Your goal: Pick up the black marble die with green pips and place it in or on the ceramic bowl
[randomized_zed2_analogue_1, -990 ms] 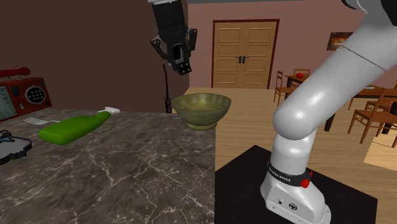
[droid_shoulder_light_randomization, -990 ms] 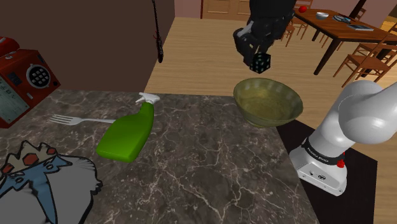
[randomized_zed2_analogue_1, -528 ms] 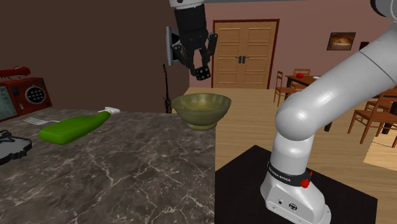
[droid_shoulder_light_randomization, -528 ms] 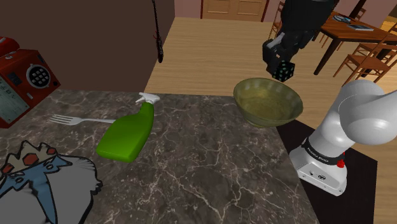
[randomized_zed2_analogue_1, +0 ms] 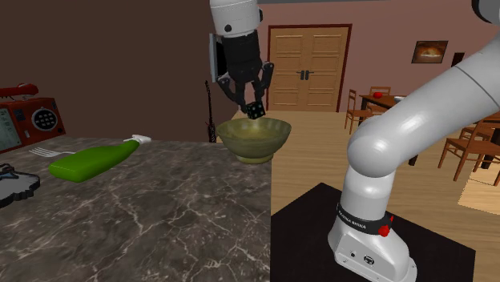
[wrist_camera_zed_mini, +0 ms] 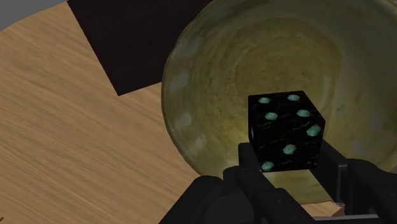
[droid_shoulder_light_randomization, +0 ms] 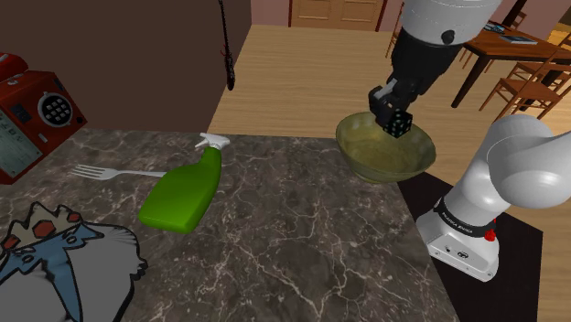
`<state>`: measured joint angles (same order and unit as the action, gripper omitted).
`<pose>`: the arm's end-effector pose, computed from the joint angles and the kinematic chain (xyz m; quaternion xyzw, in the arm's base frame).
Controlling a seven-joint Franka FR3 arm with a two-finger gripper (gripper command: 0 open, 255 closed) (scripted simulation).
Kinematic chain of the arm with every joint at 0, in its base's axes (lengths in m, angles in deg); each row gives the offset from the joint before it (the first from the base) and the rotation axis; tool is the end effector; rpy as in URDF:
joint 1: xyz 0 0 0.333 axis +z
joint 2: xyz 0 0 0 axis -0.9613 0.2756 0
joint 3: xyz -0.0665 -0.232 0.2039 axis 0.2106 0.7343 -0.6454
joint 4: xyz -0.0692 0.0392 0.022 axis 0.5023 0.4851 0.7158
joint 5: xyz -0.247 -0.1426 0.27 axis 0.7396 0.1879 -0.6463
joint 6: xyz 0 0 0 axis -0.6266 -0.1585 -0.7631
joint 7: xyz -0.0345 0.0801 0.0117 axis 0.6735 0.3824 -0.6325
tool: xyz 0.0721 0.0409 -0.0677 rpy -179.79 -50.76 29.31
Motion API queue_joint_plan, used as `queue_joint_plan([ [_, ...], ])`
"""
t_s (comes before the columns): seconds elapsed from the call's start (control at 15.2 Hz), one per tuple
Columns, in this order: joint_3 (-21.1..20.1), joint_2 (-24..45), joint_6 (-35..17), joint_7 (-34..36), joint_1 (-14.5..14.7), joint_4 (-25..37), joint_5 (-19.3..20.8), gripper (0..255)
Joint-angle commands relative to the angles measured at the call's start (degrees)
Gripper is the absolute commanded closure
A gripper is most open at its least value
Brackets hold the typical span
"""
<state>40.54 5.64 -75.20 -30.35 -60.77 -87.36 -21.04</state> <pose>0.2159 0.2560 0.5691 0.9761 -0.1357 0.0816 0.1492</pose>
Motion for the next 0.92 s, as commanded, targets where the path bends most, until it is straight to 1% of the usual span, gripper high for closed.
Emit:
queue_joint_plan([
  [0.0, -0.23, -0.41, -1.38, 0.27, 0.27, -1.81, -0.32, 255],
  [0.07, -0.4, -0.55, -2.22, 0.46, 0.41, -2.81, -0.51, 255],
  [0.59, -0.41, -0.54, -2.22, 0.46, 0.4, -2.8, -0.51, 255],
  [0.66, -0.41, -0.54, -2.22, 0.46, 0.4, -2.8, -0.51, 0],
  [0.86, -0.41, -0.54, -2.22, 0.46, 0.4, -2.8, -0.51, 0],
])
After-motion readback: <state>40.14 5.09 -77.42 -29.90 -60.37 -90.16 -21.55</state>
